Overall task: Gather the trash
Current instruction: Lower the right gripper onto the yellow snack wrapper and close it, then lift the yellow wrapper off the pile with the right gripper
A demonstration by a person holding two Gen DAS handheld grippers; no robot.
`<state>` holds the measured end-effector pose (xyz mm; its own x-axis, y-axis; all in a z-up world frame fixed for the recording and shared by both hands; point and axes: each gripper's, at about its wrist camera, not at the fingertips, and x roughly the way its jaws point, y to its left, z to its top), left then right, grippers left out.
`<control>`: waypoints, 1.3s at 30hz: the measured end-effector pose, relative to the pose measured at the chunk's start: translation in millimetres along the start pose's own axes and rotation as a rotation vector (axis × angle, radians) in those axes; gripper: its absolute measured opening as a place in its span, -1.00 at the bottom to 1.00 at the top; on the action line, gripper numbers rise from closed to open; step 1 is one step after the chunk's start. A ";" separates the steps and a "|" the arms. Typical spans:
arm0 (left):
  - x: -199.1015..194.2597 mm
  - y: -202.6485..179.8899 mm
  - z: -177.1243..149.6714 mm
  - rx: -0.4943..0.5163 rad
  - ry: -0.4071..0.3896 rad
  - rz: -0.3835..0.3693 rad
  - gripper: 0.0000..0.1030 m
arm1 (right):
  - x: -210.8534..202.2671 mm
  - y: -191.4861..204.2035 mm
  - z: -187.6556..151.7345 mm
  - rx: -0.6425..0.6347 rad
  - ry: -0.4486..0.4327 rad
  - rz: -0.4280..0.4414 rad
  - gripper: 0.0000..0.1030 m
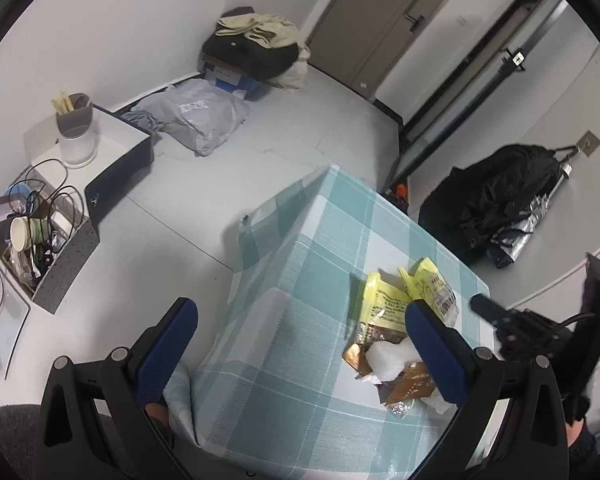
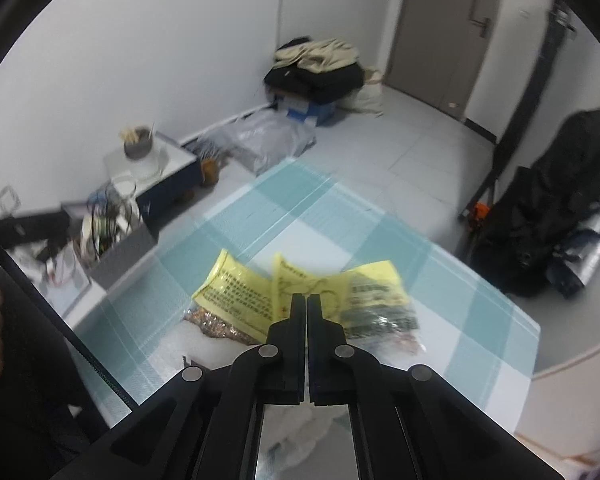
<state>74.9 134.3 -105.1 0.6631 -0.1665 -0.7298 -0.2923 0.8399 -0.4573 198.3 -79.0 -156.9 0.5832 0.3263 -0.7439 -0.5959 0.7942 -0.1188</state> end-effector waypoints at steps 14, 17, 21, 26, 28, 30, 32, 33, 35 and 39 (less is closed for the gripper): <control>15.4 -21.4 0.3 0.063 0.117 -0.065 0.98 | -12.4 -64.4 -23.0 0.240 -0.014 0.070 0.21; 18.6 -22.3 -2.2 0.064 0.134 -0.081 0.98 | 4.4 -83.8 -18.2 0.252 0.017 0.079 0.24; 24.8 -20.0 -3.3 0.047 0.156 -0.086 0.98 | 37.2 -104.0 -9.9 0.258 0.066 0.133 0.26; 32.0 -18.1 -2.8 0.023 0.179 -0.086 0.98 | 86.1 -110.7 -7.4 0.213 0.160 0.189 0.26; 33.7 -16.5 -2.2 0.016 0.185 -0.087 0.98 | 98.6 -112.8 -9.5 0.214 0.182 0.205 0.25; 35.6 -15.2 -1.5 0.010 0.191 -0.088 0.98 | 106.1 -114.2 -11.2 0.214 0.193 0.222 0.25; 37.4 -14.9 -0.9 0.010 0.196 -0.088 0.98 | 104.9 -110.6 -11.9 0.186 0.174 0.226 0.17; 38.3 -14.9 -0.5 0.010 0.198 -0.086 0.98 | 104.3 -107.9 -11.6 0.173 0.173 0.231 0.04; 40.1 -15.0 0.2 0.007 0.202 -0.087 0.98 | 103.2 -101.1 -12.6 0.125 0.171 0.215 -0.29; 43.0 -15.8 0.6 0.001 0.210 -0.087 0.98 | 100.3 -98.1 -17.7 0.088 0.167 0.157 -0.82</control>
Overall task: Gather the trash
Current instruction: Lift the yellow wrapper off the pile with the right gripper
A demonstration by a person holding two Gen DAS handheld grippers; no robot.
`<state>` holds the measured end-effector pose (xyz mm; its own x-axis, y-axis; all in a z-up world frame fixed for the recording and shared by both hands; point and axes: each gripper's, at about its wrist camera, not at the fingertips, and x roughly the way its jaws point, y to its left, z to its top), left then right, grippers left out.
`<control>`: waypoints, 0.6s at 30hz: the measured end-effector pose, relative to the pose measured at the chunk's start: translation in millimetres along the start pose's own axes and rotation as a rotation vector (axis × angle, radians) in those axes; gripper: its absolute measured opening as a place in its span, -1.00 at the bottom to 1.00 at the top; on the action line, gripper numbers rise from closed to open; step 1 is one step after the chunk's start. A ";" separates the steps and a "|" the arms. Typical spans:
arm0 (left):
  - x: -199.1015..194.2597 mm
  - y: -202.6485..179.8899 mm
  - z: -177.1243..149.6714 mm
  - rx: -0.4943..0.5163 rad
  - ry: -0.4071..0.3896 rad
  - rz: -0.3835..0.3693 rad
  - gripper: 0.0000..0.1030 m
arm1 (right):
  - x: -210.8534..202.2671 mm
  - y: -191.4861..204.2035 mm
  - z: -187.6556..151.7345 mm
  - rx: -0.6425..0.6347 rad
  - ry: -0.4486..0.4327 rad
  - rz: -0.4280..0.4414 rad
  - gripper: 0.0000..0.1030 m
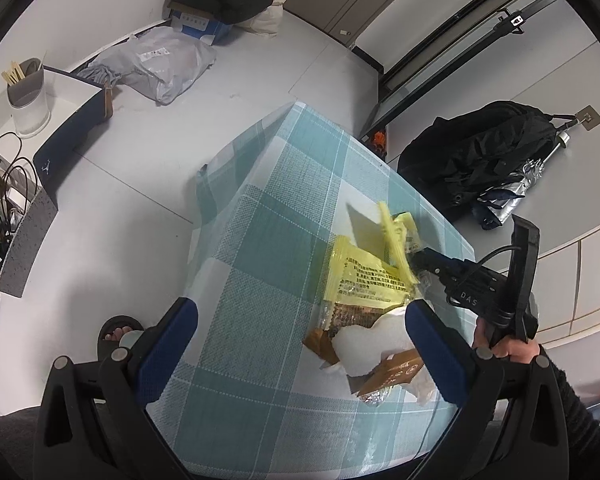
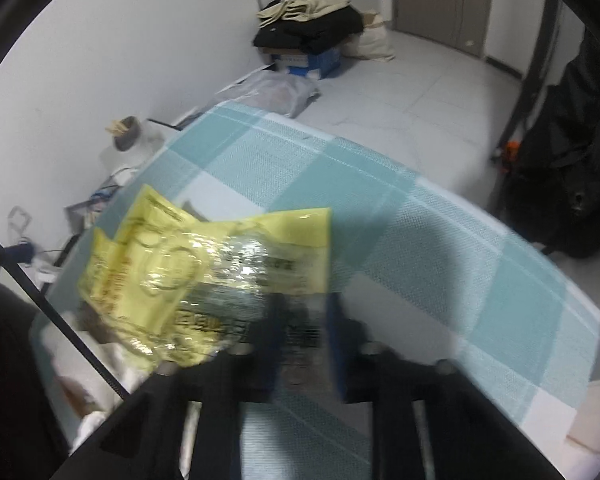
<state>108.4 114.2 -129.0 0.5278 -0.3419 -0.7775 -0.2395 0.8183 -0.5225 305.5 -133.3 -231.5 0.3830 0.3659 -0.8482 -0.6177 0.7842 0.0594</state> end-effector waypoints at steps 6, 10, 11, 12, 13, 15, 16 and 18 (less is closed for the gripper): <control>0.6 -0.9 -2.1 0.017 0.003 0.009 0.98 | -6.3 -7.7 -4.1 0.057 -0.013 0.009 -0.97; -4.0 -2.9 -3.7 0.035 -0.012 0.021 0.98 | -23.6 -12.5 -7.3 0.116 -0.058 0.018 -0.98; -6.6 -4.5 -5.1 0.043 -0.018 0.018 0.98 | -28.3 -13.5 -7.9 0.132 -0.072 0.020 -0.98; -7.0 -5.9 -5.6 0.047 -0.019 0.017 0.98 | -36.0 -14.9 -9.7 0.155 -0.091 0.028 -0.98; -9.1 -8.9 -7.9 0.059 -0.019 0.010 0.98 | -46.1 -16.5 -12.8 0.178 -0.112 0.030 -0.98; -9.9 -15.0 -11.6 0.080 -0.010 0.000 0.98 | -59.7 -18.1 -18.1 0.202 -0.146 0.032 -0.98; -10.5 -18.6 -13.8 0.088 -0.005 -0.008 0.98 | -69.4 -18.8 -22.1 0.216 -0.168 0.027 -0.98; -10.5 -28.0 -20.3 0.110 0.013 -0.032 0.98 | -83.2 -21.4 -28.2 0.243 -0.198 0.023 -0.98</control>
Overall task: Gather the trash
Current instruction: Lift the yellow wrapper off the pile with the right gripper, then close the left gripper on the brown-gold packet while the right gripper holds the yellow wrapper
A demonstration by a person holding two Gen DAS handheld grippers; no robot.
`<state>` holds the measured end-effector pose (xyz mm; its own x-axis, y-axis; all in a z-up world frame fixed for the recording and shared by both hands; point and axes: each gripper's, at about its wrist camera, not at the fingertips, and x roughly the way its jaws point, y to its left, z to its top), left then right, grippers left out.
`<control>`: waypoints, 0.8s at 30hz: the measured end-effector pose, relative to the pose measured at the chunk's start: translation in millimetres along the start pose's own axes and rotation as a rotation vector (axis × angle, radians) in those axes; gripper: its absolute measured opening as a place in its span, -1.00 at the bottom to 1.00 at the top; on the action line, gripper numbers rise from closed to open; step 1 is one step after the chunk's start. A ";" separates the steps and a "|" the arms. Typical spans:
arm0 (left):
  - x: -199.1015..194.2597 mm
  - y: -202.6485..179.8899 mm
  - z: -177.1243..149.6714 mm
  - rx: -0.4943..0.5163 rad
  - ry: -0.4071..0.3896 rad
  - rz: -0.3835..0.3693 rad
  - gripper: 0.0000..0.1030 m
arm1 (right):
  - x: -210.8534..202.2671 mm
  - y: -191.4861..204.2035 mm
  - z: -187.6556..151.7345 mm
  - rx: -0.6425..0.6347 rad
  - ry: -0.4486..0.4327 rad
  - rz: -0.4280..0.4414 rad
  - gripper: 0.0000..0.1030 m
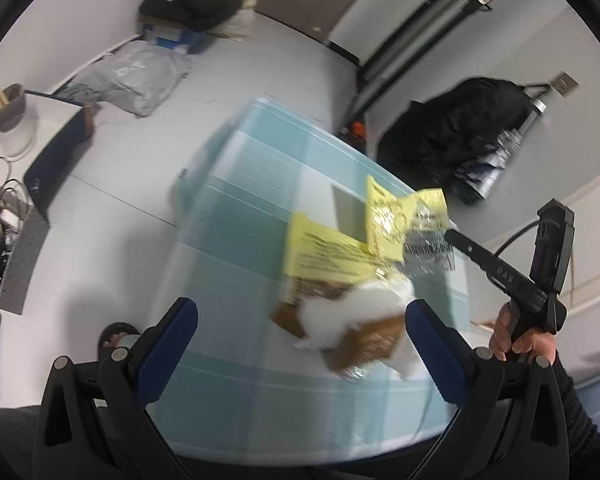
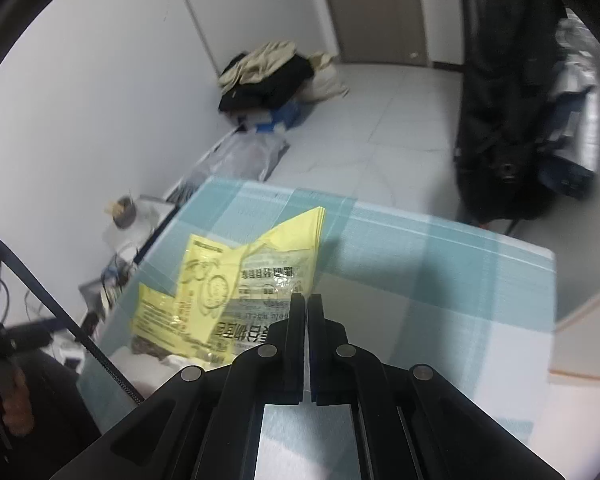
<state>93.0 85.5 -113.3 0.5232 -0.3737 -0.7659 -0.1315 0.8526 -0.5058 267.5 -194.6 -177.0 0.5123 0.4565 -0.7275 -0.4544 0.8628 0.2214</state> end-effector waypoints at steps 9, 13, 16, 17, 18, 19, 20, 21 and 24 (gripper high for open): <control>25.4 -19.8 -28.1 0.010 0.096 -0.046 0.94 | -57.4 -6.9 -29.2 0.127 -0.115 -0.026 -0.98; 36.8 -28.0 -30.9 0.042 0.119 -0.027 0.92 | -64.3 -8.3 -42.2 0.160 -0.137 -0.044 -0.98; 43.3 -33.5 -32.9 0.058 0.120 0.009 0.89 | -72.4 -13.6 -53.2 0.169 -0.134 -0.040 -0.98; 43.9 -35.1 -33.0 0.064 0.116 0.017 0.85 | -73.9 -14.4 -55.9 0.171 -0.136 -0.041 -0.98; 44.8 -37.1 -34.9 0.069 0.114 0.024 0.76 | -75.4 -15.9 -57.5 0.172 -0.138 -0.040 -0.98; 46.2 -38.4 -35.2 0.068 0.117 0.029 0.72 | -76.9 -16.5 -58.6 0.171 -0.140 -0.039 -0.98; 47.3 -39.4 -35.1 0.068 0.119 0.030 0.72 | -79.5 -17.5 -59.4 0.171 -0.146 -0.040 -0.98; 48.5 -40.3 -35.8 0.070 0.117 0.034 0.72 | -80.5 -19.4 -59.6 0.172 -0.152 -0.039 -0.98; 53.7 -41.3 -36.5 0.087 0.109 0.063 0.40 | -84.9 -22.4 -62.6 0.176 -0.164 -0.031 -0.98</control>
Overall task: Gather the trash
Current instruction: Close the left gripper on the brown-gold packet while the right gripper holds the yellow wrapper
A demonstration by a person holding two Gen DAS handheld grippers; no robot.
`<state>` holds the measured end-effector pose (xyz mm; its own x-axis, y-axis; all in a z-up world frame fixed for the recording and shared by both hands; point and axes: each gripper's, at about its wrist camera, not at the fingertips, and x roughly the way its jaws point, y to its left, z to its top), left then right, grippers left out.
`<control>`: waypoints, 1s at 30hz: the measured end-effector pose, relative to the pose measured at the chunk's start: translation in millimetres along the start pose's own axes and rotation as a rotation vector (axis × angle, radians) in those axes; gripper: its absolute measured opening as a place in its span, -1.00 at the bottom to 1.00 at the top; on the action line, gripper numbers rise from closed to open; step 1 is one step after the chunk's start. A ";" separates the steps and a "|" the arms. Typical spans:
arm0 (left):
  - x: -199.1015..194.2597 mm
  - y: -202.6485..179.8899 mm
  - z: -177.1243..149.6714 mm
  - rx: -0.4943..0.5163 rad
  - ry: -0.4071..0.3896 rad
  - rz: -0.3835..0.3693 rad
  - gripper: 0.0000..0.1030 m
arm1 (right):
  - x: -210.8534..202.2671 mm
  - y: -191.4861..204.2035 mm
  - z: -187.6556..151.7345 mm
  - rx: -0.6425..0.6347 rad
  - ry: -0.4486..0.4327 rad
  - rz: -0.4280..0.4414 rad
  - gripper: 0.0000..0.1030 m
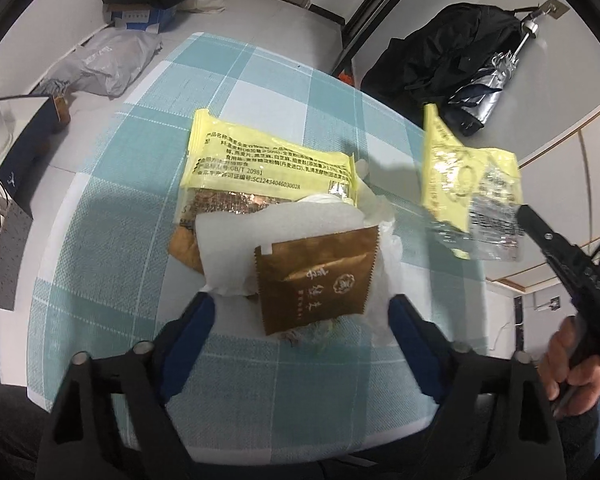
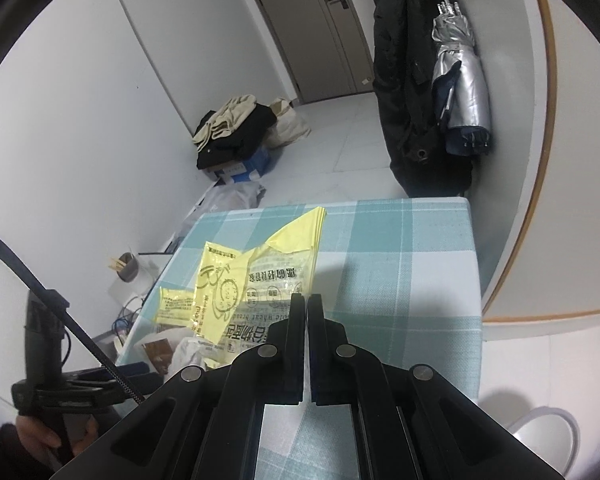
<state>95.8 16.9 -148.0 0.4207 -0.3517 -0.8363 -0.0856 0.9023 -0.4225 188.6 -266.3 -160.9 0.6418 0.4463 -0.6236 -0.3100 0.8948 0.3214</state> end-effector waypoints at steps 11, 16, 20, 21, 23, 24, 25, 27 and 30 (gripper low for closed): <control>8.1 1.9 -1.9 0.011 0.009 0.005 -0.35 | -10.3 -9.3 -2.8 0.039 -0.012 0.026 -0.98; 5.7 -3.9 -3.7 0.019 0.011 -0.021 -0.69 | -12.8 -7.7 -4.1 0.037 -0.013 0.025 -0.98; 1.0 -7.6 -6.1 0.034 0.004 -0.037 -0.84 | -12.9 -8.7 -4.8 0.040 -0.013 0.022 -0.98; -0.5 -8.2 -6.4 0.037 -0.001 -0.042 -0.88 | -13.0 -8.9 -4.7 0.041 -0.013 0.021 -0.98; -4.2 -10.5 -6.9 0.046 -0.009 -0.052 -0.91 | -13.9 -9.0 -4.9 0.045 -0.014 0.021 -0.98; -6.4 -12.0 -7.3 0.049 -0.012 -0.059 -0.92 | -14.4 -8.8 -4.7 0.045 -0.015 0.020 -0.98; -7.7 -12.5 -6.8 0.050 -0.015 -0.059 -0.93 | -15.0 -8.4 -5.0 0.044 -0.015 0.018 -0.98; -11.7 -14.5 -6.5 0.051 -0.021 -0.079 -0.97 | -16.4 -7.3 -5.7 0.042 -0.015 0.015 -0.98; -16.1 -17.3 -4.3 0.051 -0.034 -0.089 -1.00 | -20.1 -5.9 -7.3 0.038 -0.021 0.013 -0.98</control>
<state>86.6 5.9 -128.7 0.4553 -0.4232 -0.7833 -0.0003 0.8797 -0.4755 172.4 -280.5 -155.4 0.6526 0.4569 -0.6044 -0.2913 0.8877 0.3565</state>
